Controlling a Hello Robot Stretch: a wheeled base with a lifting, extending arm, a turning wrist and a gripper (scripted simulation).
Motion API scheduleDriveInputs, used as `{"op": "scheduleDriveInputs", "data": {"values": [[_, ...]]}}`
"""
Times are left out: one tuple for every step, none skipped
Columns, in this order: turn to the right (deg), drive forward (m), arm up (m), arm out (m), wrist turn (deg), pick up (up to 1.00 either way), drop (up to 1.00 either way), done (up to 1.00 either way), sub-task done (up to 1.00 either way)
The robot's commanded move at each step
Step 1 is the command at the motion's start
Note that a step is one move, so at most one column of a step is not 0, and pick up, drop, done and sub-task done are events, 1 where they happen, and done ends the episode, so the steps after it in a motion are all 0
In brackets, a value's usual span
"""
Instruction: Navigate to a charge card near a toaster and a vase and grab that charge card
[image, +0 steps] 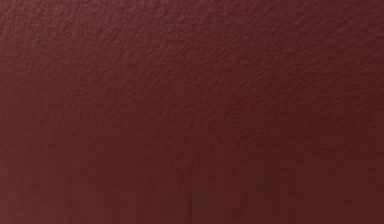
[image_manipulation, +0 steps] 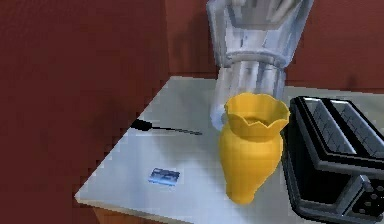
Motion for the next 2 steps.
{"op": "scheduleDriveInputs", "data": {"values": [[0.0,0.00,0.50,0.00,0.0,0.00,0.00,0.00,0.00],[0.0,0.00,0.38,0.00,0.0,0.00,0.00,0.00,0.00]]}}
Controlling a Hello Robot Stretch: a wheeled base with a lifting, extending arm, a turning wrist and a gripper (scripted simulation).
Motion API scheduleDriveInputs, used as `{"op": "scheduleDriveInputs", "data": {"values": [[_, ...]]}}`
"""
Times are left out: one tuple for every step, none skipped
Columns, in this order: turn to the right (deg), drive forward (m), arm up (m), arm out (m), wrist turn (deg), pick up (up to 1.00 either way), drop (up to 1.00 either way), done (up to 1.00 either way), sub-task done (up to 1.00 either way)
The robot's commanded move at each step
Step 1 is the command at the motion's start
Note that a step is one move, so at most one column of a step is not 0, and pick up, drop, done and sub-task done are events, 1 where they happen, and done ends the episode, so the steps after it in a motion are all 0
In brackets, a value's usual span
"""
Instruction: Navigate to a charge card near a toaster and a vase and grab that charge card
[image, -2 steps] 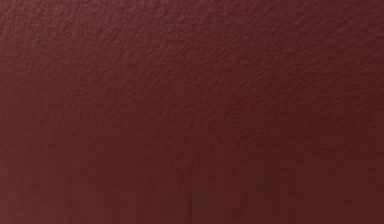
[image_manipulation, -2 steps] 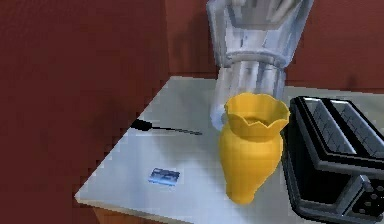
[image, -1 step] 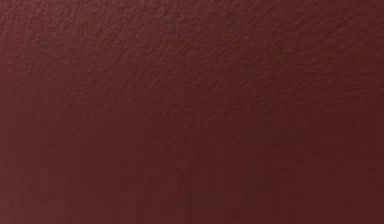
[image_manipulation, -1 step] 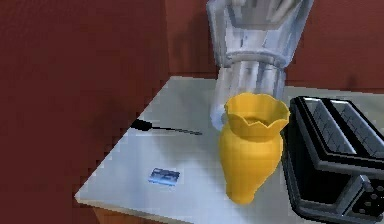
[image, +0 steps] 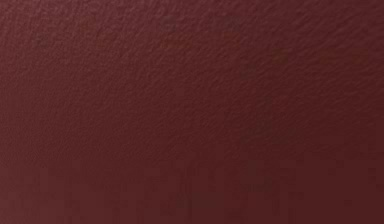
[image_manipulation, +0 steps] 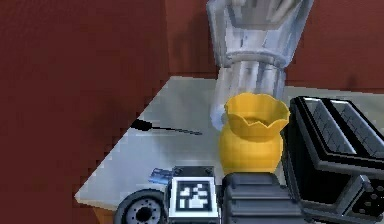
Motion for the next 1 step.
{"op": "scheduleDriveInputs", "data": {"values": [[0.0,0.00,0.00,0.10,0.0,0.00,0.00,0.00,0.00]]}}
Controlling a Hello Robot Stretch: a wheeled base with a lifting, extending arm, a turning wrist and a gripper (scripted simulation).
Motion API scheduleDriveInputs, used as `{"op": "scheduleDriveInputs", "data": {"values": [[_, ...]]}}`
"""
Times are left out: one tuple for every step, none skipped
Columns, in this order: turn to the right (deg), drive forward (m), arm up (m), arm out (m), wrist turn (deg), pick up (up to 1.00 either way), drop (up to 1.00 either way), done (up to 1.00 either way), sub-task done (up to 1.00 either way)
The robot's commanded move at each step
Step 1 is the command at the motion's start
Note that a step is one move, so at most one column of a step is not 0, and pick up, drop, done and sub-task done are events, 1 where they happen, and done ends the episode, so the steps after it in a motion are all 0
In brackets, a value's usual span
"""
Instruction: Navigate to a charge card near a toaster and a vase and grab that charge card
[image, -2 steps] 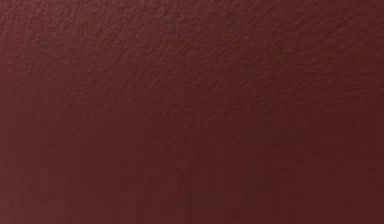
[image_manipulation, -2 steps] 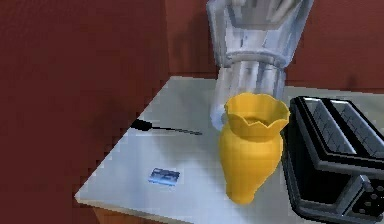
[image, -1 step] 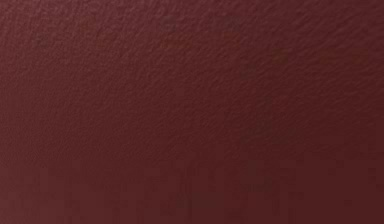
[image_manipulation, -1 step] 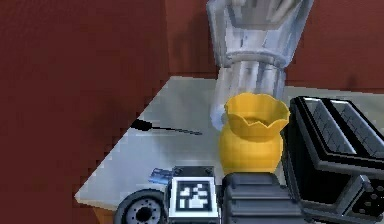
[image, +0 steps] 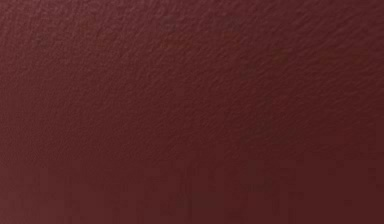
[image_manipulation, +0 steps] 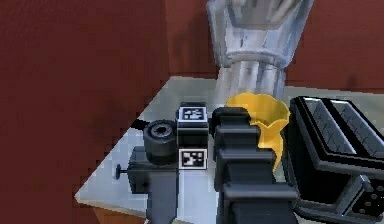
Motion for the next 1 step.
{"op": "scheduleDriveInputs", "data": {"values": [[0.0,0.00,0.00,0.00,45.0,0.00,0.00,0.00,0.00]]}}
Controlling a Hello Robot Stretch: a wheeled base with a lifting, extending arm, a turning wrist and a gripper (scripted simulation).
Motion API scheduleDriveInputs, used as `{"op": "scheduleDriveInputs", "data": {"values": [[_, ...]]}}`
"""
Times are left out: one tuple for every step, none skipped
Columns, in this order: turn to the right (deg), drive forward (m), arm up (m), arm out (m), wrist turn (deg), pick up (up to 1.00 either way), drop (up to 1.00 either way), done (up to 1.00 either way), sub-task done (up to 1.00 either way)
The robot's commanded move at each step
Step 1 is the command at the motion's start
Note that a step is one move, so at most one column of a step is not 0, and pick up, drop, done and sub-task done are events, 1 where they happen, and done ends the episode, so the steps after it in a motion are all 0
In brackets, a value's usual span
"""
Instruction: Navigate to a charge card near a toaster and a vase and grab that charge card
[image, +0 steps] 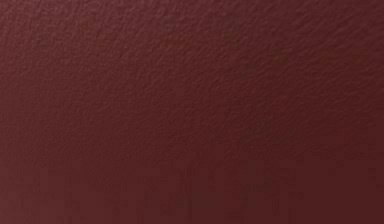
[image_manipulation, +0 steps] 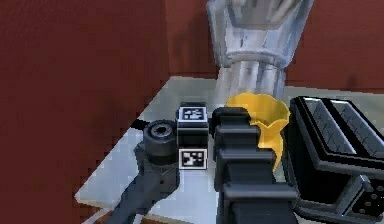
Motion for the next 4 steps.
{"op": "scheduleDriveInputs", "data": {"values": [[0.0,0.00,0.00,0.00,45.0,0.00,0.00,0.00,0.00],[0.0,0.00,0.00,0.00,45.0,0.00,0.00,0.00,0.00],[0.0,0.00,0.00,0.00,39.0,0.00,0.00,0.00,0.00],[0.0,0.00,-0.16,0.00,0.0,0.00,0.00,0.00,0.00]]}}
